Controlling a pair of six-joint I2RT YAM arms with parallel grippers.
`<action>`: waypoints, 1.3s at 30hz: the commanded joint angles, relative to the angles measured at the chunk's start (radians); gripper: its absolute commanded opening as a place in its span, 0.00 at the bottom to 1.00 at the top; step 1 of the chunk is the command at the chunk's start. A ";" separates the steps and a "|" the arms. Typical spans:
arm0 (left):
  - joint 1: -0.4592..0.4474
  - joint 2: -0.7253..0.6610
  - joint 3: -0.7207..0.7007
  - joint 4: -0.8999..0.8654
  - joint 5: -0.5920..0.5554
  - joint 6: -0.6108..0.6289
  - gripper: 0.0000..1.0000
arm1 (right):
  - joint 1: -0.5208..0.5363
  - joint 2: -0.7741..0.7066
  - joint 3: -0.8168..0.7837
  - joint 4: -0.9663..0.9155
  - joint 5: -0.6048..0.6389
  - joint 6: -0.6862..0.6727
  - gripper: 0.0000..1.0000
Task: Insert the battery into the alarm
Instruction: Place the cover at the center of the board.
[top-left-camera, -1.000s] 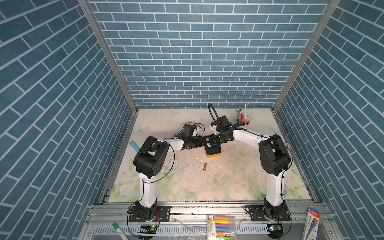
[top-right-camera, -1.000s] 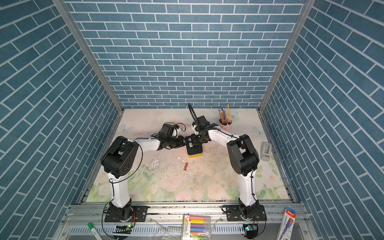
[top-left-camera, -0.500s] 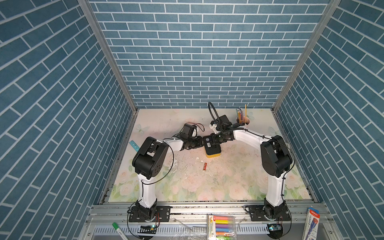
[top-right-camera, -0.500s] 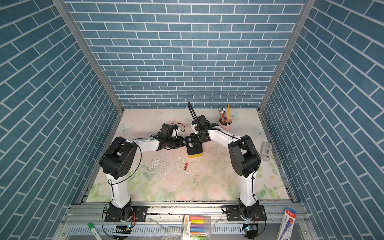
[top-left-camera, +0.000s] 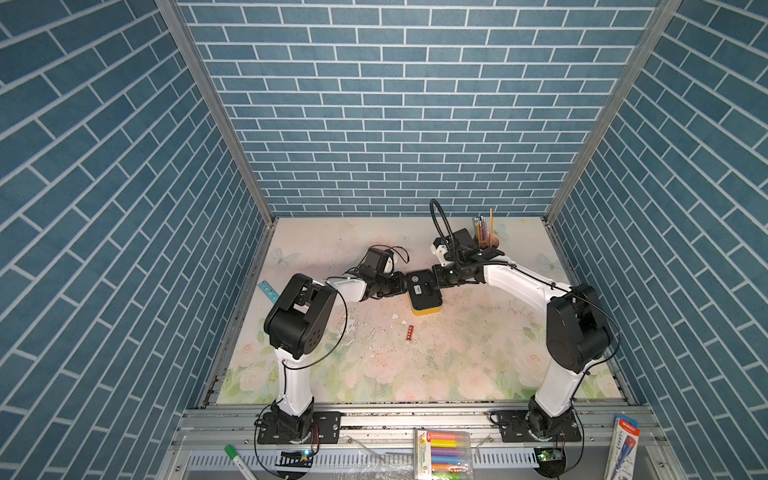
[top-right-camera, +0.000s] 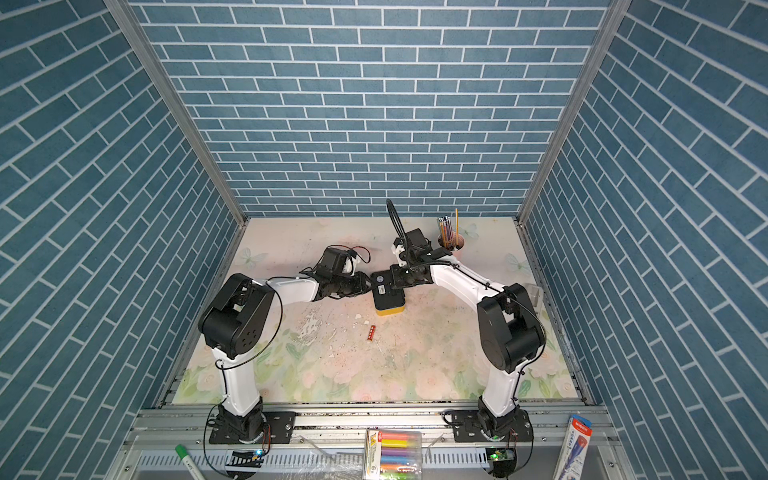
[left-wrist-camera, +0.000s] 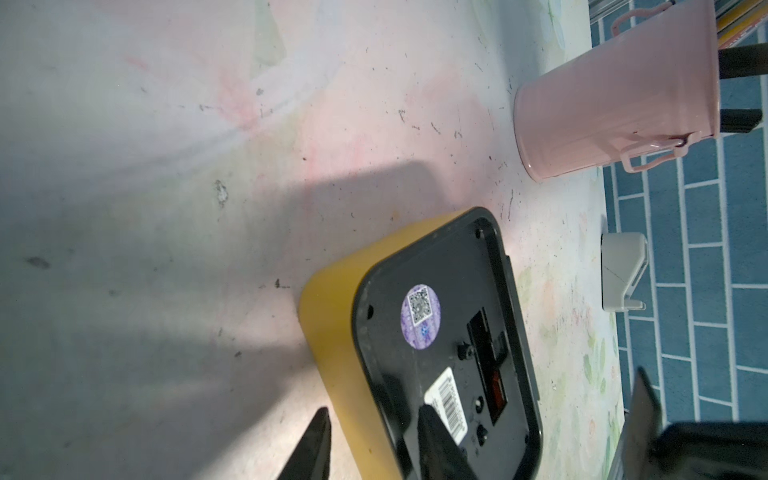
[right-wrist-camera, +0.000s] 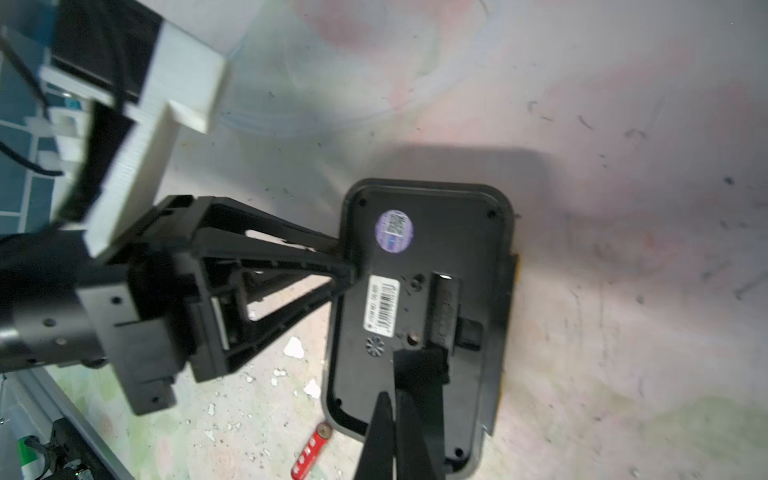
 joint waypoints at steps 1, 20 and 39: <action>0.003 -0.031 -0.003 -0.003 0.021 0.020 0.38 | -0.035 -0.027 -0.052 -0.034 0.041 0.044 0.00; 0.000 -0.085 -0.008 -0.039 0.025 0.052 0.43 | -0.080 0.060 -0.135 0.033 0.134 0.119 0.10; 0.117 -0.285 -0.083 -0.066 0.049 0.051 0.53 | -0.013 -0.194 -0.199 -0.002 0.055 -0.467 0.41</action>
